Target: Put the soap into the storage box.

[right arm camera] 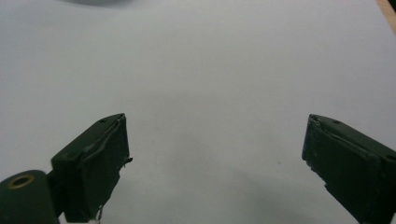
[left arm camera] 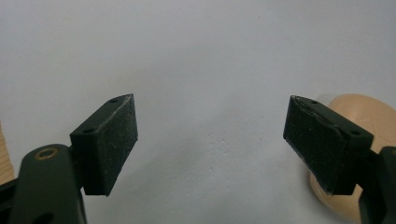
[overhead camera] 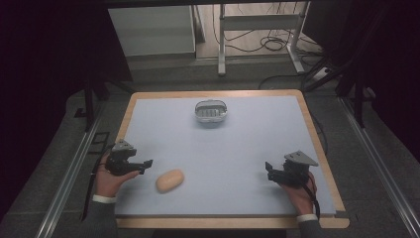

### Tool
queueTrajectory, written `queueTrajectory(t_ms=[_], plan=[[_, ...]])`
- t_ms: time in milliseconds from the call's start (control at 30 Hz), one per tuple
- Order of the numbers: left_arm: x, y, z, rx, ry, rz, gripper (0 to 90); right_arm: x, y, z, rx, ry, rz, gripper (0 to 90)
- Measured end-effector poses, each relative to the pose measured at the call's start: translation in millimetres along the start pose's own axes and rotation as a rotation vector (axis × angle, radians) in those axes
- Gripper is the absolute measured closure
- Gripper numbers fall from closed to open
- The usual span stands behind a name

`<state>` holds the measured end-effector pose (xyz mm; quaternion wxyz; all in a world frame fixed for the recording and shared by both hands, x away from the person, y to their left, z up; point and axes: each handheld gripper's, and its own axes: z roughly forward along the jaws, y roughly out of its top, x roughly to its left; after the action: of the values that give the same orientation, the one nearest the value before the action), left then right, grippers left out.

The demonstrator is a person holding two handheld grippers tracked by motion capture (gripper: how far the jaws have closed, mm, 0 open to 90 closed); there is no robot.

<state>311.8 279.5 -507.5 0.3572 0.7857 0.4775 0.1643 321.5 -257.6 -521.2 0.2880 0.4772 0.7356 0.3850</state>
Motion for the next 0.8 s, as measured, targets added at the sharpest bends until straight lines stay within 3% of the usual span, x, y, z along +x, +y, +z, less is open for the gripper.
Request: queueTrajectory(t_ms=[233,400,500,633,800], plan=[[-1.5,-0.1,0.3,0.006,0.006,0.008,17.9,-6.9,-6.0,0.7,0.005,0.012,-0.003,8.2],[-4.4,0.9,-2.9,0.000,-0.010,0.015,18.3,-10.9,-7.7,-1.3,0.002,0.032,0.021,7.8],[-4.9,1.0,-4.0,0.001,-0.018,0.016,19.0,-9.9,-8.0,-1.1,0.003,0.039,0.004,7.8],[-5.6,1.3,-3.2,0.011,-0.029,0.020,19.3,-7.9,-8.2,-1.1,0.004,0.028,-0.011,7.8],[-5.3,3.0,-8.2,-0.005,-0.045,0.017,19.3,-9.3,-8.5,-1.2,0.000,0.023,0.007,7.9]])
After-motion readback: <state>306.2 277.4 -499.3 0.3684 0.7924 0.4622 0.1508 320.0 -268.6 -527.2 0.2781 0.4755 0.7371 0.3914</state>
